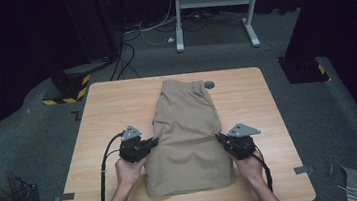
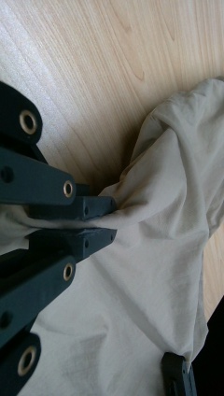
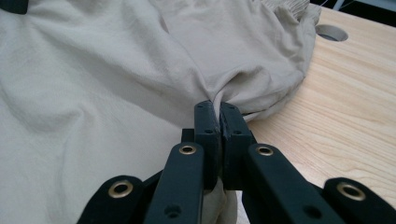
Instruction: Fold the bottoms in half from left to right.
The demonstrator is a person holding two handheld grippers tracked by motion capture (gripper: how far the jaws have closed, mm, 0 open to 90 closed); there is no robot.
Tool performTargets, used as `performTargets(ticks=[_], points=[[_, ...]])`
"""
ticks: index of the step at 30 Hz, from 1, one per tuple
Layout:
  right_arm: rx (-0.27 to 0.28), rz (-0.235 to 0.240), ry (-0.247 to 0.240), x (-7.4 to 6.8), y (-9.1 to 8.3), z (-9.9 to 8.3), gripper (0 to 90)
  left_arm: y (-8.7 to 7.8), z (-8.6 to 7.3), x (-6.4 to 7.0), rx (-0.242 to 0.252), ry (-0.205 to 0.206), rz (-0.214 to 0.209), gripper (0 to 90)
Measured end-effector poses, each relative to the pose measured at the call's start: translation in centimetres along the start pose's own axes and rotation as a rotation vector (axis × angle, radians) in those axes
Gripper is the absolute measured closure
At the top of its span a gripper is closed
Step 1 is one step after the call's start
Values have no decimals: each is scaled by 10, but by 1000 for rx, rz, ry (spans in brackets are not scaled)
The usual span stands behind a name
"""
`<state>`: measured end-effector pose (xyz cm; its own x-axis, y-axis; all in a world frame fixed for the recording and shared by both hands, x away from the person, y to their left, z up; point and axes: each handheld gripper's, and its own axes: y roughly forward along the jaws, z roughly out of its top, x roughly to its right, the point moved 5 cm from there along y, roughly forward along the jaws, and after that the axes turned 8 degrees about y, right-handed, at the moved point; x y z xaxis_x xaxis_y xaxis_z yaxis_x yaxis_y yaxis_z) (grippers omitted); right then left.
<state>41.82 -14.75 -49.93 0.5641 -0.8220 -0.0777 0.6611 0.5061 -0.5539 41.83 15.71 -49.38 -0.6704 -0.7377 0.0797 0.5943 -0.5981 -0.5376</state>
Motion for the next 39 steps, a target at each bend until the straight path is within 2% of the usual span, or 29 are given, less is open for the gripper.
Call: performTargets(ticks=[2,8,14,28,37,39], points=[[11,1,-2,-1,-2,1,874,-2,2,0,7,6,3,859],[27,4,-16,-4,-5,3,874,-7,6,-1,27,-25,-17,858],[39,7,-23,-5,-9,8,874,-11,10,-2,32,0,-21,859],[63,13,-58,-11,-18,16,875,-20,12,-2,61,-13,-41,858],[68,13,-65,-12,-23,15,874,-23,16,1,64,-1,-49,859],[68,18,-51,-11,-24,16,874,-25,17,2,60,-3,-54,858]])
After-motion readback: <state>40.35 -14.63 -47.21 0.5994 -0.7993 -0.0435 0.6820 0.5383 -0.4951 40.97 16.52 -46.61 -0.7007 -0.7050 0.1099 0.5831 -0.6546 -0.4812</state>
